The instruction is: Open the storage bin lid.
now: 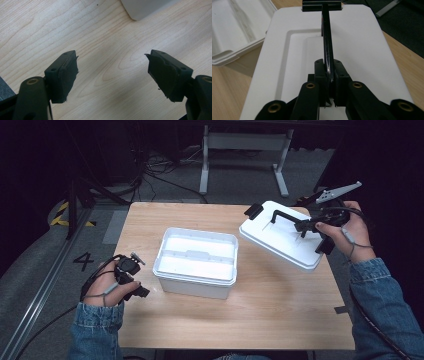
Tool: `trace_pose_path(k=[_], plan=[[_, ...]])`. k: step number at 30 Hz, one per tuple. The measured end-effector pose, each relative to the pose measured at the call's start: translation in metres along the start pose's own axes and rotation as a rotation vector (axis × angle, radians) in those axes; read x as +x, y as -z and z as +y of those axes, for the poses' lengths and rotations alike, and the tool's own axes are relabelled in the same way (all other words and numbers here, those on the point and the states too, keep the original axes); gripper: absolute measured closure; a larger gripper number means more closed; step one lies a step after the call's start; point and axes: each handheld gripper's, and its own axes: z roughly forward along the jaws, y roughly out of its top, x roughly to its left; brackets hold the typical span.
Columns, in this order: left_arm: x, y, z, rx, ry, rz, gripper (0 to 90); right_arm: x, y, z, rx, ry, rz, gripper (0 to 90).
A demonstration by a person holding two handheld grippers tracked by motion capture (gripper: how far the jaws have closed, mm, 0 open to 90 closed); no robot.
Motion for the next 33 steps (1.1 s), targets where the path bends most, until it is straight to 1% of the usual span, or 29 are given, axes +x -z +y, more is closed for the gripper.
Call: trace_pose_path(k=[2,3,4,5,7,9,10,15,18,19,21,22,26,27,28,29,31,33], plan=[[0.0,0.0,0.0,-0.001,-0.005,0.003,24.6,-0.002,-0.005,-0.005,0.008,-0.011,-0.002,84.5],[0.0,0.0,0.0,-0.001,0.002,0.0,24.6,-0.004,-0.008,-0.008,0.013,-0.016,-0.002,84.5],[0.001,0.0,0.0,0.001,-0.006,0.003,24.6,-0.006,-0.014,-0.014,0.021,-0.027,-0.003,84.5],[0.001,0.0,0.0,0.001,-0.006,0.003,24.6,-0.006,-0.014,-0.014,0.021,-0.027,-0.003,84.5],[0.001,0.0,0.0,0.001,-0.005,0.0,24.5,-0.009,-0.02,-0.021,0.03,-0.038,-0.004,84.5],[0.002,-0.001,-0.001,0.0,0.004,-0.001,24.5,-0.013,-0.029,-0.031,0.033,-0.055,-0.017,84.5],[0.002,-0.001,-0.001,0.0,0.004,-0.001,24.5,-0.013,-0.029,-0.031,0.033,-0.055,-0.017,84.5],[0.003,-0.003,0.0,0.003,0.012,-0.007,24.5,-0.021,-0.043,-0.05,0.044,-0.085,-0.02,84.5],[0.004,-0.004,0.001,0.006,0.004,-0.005,24.6,-0.024,-0.052,-0.06,0.049,-0.105,-0.016,84.5],[0.004,-0.004,0.001,0.012,-0.003,-0.004,24.6,-0.024,-0.054,-0.062,0.048,-0.106,-0.016,84.5],[0.004,-0.005,0.0,0.014,-0.004,-0.003,24.5,-0.026,-0.059,-0.069,0.048,-0.111,-0.014,84.5],[0.003,-0.006,0.0,0.017,0.008,-0.006,24.6,-0.026,-0.062,-0.072,0.048,-0.114,-0.013,84.5],[0.002,-0.007,0.0,0.017,0.013,-0.005,24.5,-0.026,-0.072,-0.083,0.05,-0.125,-0.003,84.5],[0.003,-0.007,0.0,0.016,0.0,-0.001,24.5,-0.026,-0.075,-0.085,0.049,-0.124,-0.002,84.5],[0.003,-0.007,-0.001,0.012,-0.002,0.0,24.5,-0.026,-0.076,-0.086,0.048,-0.121,-0.001,84.5],[0.003,-0.007,-0.001,0.014,-0.002,0.0,24.4,-0.026,-0.078,-0.088,0.048,-0.122,0.001,84.5],[0.003,-0.008,-0.003,0.01,0.014,0.004,24.0,-0.025,-0.082,-0.092,0.043,-0.123,0.006,84.5],[0.003,-0.008,-0.003,0.006,0.013,0.004,23.9,-0.025,-0.085,-0.094,0.041,-0.123,0.011,84.5]])
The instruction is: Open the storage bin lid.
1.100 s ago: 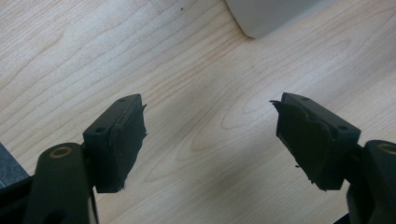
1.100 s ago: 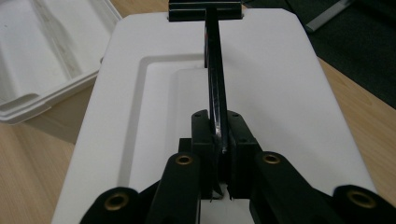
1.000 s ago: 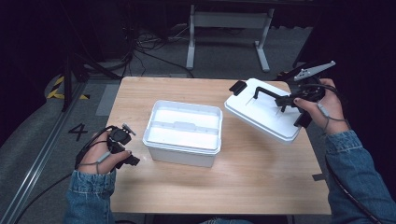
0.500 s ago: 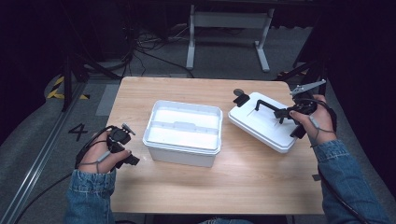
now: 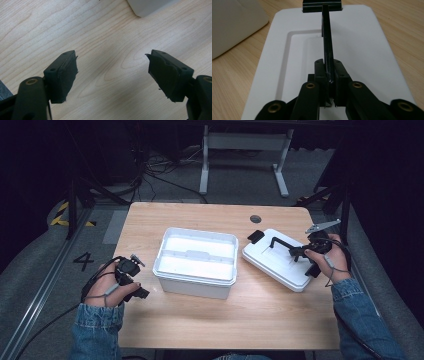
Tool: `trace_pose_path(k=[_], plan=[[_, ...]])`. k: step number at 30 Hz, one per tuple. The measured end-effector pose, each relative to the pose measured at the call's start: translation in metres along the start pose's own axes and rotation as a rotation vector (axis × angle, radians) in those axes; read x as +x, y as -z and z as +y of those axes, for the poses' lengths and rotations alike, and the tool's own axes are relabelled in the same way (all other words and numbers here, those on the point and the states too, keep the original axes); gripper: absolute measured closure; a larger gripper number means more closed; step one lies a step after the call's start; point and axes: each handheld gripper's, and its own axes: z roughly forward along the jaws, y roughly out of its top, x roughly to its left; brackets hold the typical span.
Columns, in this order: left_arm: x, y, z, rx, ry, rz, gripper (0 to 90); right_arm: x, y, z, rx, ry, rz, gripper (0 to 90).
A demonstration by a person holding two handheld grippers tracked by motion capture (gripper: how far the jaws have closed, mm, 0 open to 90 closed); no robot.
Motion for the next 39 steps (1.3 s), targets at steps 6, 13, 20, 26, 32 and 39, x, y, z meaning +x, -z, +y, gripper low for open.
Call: trace_pose_path(k=[6,13,20,26,32,39], plan=[[0.0,-0.001,-0.001,0.006,-0.002,-0.002,23.9,0.0,-0.011,-0.009,-0.003,-0.007,0.022,84.5],[0.0,-0.001,0.0,0.011,0.002,-0.005,24.0,0.0,-0.017,-0.016,-0.003,-0.023,0.034,84.4],[-0.001,-0.002,0.001,0.006,0.003,-0.005,23.9,-0.004,-0.023,-0.023,0.017,-0.048,0.049,84.2],[-0.001,-0.003,0.003,0.013,-0.001,-0.006,23.9,-0.008,-0.027,-0.029,0.027,-0.074,0.058,83.7],[-0.001,-0.003,0.003,0.018,-0.007,-0.007,23.9,-0.011,-0.026,-0.029,0.017,-0.103,0.048,76.3],[0.0,-0.003,0.002,0.015,-0.002,-0.01,23.8,-0.013,-0.021,-0.025,-0.01,-0.08,-0.017,57.0]])
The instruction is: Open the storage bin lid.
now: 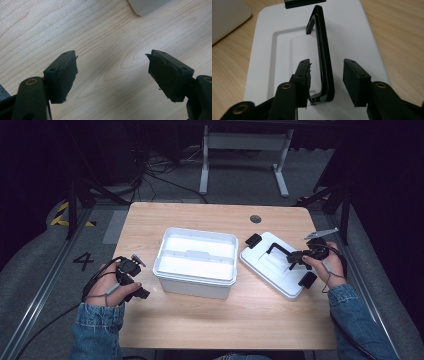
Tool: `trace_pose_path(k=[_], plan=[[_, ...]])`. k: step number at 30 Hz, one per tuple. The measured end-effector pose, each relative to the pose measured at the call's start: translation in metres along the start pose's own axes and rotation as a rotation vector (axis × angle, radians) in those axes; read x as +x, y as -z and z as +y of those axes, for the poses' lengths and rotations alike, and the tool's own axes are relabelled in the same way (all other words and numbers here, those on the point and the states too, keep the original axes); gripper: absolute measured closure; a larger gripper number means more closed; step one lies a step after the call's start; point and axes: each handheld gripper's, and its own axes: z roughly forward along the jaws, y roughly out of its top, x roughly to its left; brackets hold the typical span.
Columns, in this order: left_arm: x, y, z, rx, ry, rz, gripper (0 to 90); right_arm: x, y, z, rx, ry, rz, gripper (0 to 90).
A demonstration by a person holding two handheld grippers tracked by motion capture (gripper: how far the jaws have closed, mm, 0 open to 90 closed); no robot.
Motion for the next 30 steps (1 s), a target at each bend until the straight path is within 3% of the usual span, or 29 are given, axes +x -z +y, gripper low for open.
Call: trace_pose_path(k=[8,17,26,30], plan=[[-0.001,0.0,0.001,0.006,-0.011,0.003,23.5,0.014,0.017,0.011,-0.049,0.054,-0.028,51.0],[-0.001,0.001,-0.004,-0.008,0.003,0.007,23.6,0.05,0.039,0.02,-0.081,0.13,0.037,48.7],[-0.002,0.002,-0.003,-0.006,-0.005,0.011,23.4,0.093,0.051,0.017,-0.05,0.178,0.109,45.8],[-0.002,0.003,-0.003,-0.003,-0.011,0.011,23.3,0.102,0.051,0.015,-0.036,0.187,0.13,45.6]])
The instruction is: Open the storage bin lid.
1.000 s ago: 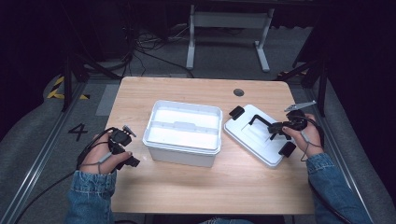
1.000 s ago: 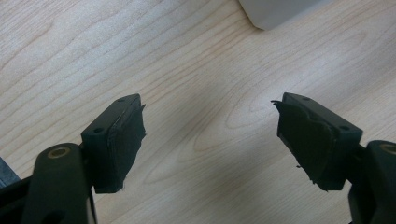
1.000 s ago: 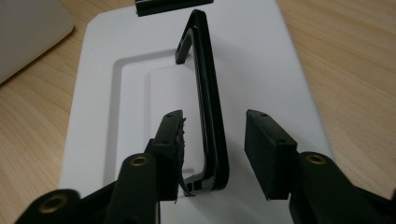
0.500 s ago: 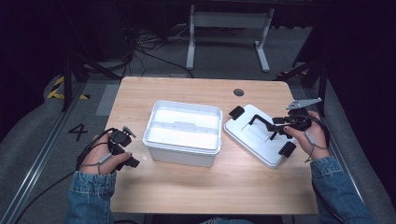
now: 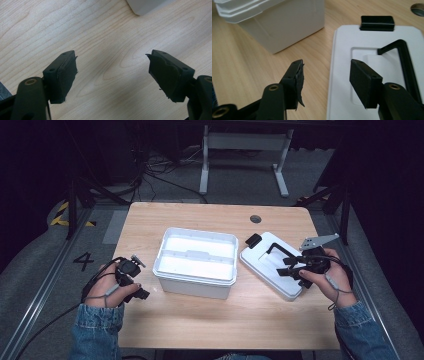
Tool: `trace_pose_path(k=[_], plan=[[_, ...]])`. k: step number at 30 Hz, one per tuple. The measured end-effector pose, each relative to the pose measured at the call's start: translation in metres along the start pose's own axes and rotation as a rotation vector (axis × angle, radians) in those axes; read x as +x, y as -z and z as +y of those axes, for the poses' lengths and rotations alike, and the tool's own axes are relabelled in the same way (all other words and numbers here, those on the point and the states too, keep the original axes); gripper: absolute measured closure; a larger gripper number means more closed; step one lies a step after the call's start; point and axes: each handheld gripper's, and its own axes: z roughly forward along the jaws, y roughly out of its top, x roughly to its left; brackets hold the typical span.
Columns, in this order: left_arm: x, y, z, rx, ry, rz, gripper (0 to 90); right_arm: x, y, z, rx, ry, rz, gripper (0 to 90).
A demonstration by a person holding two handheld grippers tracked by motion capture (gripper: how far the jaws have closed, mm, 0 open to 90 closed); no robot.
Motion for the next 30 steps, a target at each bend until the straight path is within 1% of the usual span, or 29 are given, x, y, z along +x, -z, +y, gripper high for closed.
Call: trace_pose_path(k=[3,4,5,6,7,8,9,10,11,12,14,17,20,23,25,26,28,30], plan=[[0.0,0.0,-0.001,-0.007,-0.001,0.001,23.3,0.01,-0.003,-0.001,0.018,0.003,0.026,45.4],[0.0,0.0,-0.001,-0.008,-0.004,0.004,23.3,0.012,-0.004,-0.001,0.026,0.005,0.027,45.3],[-0.001,0.0,-0.002,-0.008,0.011,-0.001,23.3,0.015,-0.005,-0.002,0.035,0.007,0.026,45.2],[-0.001,0.001,-0.002,-0.007,0.006,-0.001,23.3,0.017,-0.006,-0.002,0.043,0.007,0.027,45.2],[0.0,0.001,-0.003,-0.008,0.001,-0.002,23.3,0.019,-0.007,-0.003,0.048,0.008,0.028,45.1],[-0.001,0.001,-0.004,-0.013,0.016,-0.004,23.3,0.02,-0.008,-0.003,0.055,0.003,0.033,45.0],[-0.001,0.001,-0.004,-0.013,0.016,-0.001,23.3,0.022,-0.009,-0.004,0.062,-0.001,0.04,45.0],[0.0,0.001,-0.004,-0.013,0.006,0.001,23.3,0.023,-0.009,-0.004,0.062,0.0,0.044,44.9],[0.0,0.001,-0.004,-0.015,0.014,-0.001,23.3,0.024,-0.009,-0.005,0.058,-0.004,0.051,44.9],[0.0,0.001,-0.004,-0.014,0.013,-0.002,23.3,0.026,-0.009,-0.006,0.059,-0.008,0.053,45.0],[0.0,0.001,-0.004,-0.012,0.009,-0.003,23.2,0.029,-0.009,-0.007,0.085,0.001,0.054,44.9],[0.001,0.001,-0.004,-0.015,0.008,-0.002,23.2,0.034,-0.008,-0.01,0.09,0.012,0.063,44.8],[0.0,0.001,-0.003,-0.018,0.009,-0.003,23.2,0.037,-0.008,-0.012,0.101,0.014,0.061,44.6],[0.0,0.002,-0.002,-0.012,-0.003,0.001,23.2,0.04,-0.011,-0.013,0.108,0.02,0.044,44.1],[0.0,0.001,-0.002,-0.014,0.002,-0.003,23.0,0.043,-0.017,-0.015,0.12,0.022,0.052,42.7],[0.0,0.0,-0.002,-0.012,-0.001,-0.004,23.0,0.043,-0.017,-0.015,0.12,0.022,0.052,42.7],[-0.001,-0.001,-0.001,0.0,-0.005,-0.009,23.0,0.045,-0.023,-0.015,0.14,0.024,0.056,42.4],[0.0,-0.002,0.0,-0.004,-0.018,-0.009,23.0,0.046,-0.03,-0.017,0.167,0.03,0.048,42.3]])
